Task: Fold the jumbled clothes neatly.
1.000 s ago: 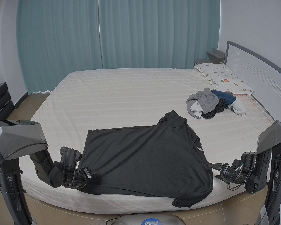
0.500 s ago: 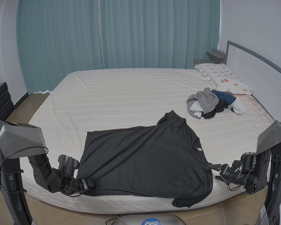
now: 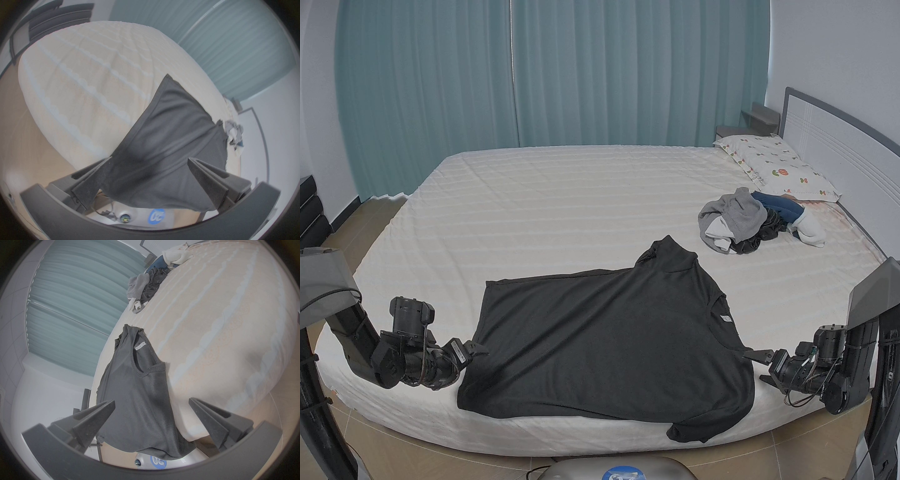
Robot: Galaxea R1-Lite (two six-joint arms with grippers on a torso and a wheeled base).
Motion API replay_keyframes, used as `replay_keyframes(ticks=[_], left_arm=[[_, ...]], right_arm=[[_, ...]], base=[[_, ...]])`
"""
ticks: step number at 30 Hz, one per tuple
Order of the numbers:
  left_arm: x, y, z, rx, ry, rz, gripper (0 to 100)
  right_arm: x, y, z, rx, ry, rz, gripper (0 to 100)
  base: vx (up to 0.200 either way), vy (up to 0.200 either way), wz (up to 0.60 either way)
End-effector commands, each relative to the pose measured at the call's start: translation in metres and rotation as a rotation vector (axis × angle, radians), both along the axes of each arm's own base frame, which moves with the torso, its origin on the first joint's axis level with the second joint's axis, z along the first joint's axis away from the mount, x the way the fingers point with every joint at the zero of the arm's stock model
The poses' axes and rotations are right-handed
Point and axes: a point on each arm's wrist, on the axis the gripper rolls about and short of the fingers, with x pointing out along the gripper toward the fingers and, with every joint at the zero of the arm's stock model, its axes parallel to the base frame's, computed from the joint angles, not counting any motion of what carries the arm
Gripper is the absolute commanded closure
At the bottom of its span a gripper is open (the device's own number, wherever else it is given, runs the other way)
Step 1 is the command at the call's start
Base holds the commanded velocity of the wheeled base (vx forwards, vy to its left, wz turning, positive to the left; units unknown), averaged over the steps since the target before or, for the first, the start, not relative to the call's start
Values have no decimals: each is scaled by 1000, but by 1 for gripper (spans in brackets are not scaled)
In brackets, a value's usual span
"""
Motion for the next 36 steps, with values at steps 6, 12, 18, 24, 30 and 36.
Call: replay_keyframes(ticks=[6,12,18,24,30,36], left_arm=[[14,2,17,-90,-57,84,0],[19,2,11,-91,-46,89,0],[18,1,7,-82,-32,83,0],[18,1,7,-84,-32,83,0],[16,4,8,-85,-30,92,0],[17,4,6,-86,-23,94,0]], right_arm=[[11,-3,11,95,-28,-67,0],[11,-3,11,95,-26,-69,0],[10,-3,10,93,-24,-68,0],[10,-2,10,93,-22,-67,0],[10,-2,10,93,-22,-67,0],[10,-2,10,94,-22,-67,0]], base=[[133,0,0],[200,0,0],[67,0,0],[0,0,0],[0,33,0],[0,167,0]])
